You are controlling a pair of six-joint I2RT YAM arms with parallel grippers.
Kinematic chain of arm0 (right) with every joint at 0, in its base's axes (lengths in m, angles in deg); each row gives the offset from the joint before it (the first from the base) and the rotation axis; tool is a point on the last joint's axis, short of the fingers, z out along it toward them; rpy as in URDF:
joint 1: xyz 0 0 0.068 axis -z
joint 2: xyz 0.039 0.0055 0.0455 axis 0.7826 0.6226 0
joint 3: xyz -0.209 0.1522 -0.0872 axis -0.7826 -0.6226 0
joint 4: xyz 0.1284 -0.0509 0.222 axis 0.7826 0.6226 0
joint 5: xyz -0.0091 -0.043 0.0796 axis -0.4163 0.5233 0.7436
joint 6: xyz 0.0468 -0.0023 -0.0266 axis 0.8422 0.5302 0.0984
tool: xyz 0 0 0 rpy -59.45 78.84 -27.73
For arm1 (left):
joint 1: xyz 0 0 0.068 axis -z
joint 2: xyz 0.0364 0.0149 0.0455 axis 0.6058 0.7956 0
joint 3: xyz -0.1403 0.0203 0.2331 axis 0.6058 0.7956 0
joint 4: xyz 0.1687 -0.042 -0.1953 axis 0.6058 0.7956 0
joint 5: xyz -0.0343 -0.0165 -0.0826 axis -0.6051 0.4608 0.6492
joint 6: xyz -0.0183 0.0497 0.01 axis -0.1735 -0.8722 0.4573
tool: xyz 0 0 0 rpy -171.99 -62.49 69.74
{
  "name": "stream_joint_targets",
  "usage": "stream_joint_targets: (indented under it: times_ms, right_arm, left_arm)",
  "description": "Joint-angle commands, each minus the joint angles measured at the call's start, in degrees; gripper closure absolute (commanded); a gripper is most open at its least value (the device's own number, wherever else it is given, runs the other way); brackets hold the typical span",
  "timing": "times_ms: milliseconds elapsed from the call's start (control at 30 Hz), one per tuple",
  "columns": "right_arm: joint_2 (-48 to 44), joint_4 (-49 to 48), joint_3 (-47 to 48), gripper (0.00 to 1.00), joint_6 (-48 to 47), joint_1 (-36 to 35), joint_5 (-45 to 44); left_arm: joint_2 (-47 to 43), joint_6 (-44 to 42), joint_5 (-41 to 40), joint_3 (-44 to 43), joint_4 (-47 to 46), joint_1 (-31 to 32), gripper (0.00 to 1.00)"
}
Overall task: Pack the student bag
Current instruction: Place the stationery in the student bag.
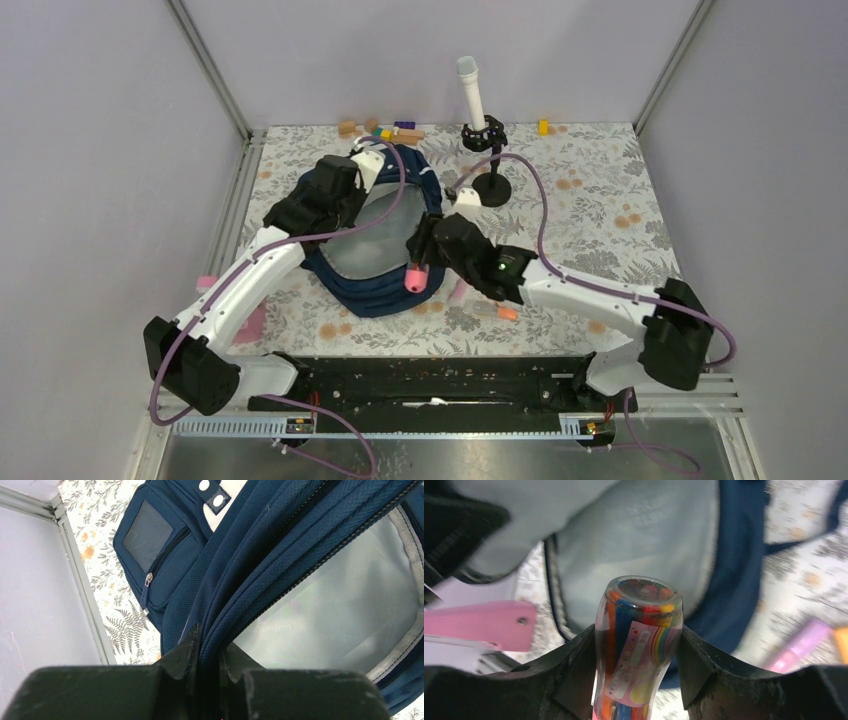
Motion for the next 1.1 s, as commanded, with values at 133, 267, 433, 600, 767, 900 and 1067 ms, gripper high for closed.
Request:
stream_joint_targets:
  times_ms: [133,267,433,600,767,900,1067]
  right_arm:
    - [16.7,-15.3,13.9,1.0,4.2,4.5,10.4]
    - [22.6,-21.2,15.4,1.0,6.7,4.8,6.8]
    - [27.5,-24.8,15.2,1.0,11.9,5.1,-0.4]
    - [31.1,-23.1,17.5,1.0,14.6,5.6,-2.2]
    - [31.2,-23.3,16.2,0.8,15.5,6.5,-2.0]
    - [31.3,-24.6,16.1,0.45,12.8,6.9,0.9]
    - [31.0,-26.0,15.9,0.32,9.4,6.9,3.4]
  left_arm:
    - [-2.6,2.2,-0.9,-1.5,-2.7,0.3,1.0]
    - [-1.9,2.5,-1.0,-1.9,-2.3,0.3,1.0]
    - [-2.0,2.7,-0.5,-2.1,-2.1,0.3,1.0]
    - [-2.3,2.7,-0.6,-2.0,-2.0,0.3,1.0]
    - [-2.1,2.7,-0.3,-2.3,-1.7,0.3,1.0]
    - [-2.0,2.9,-0.2,-2.4,-1.5,0.3,1.0]
    - [-1.6,2.9,-0.2,-2.5,-1.3,0.3,1.0]
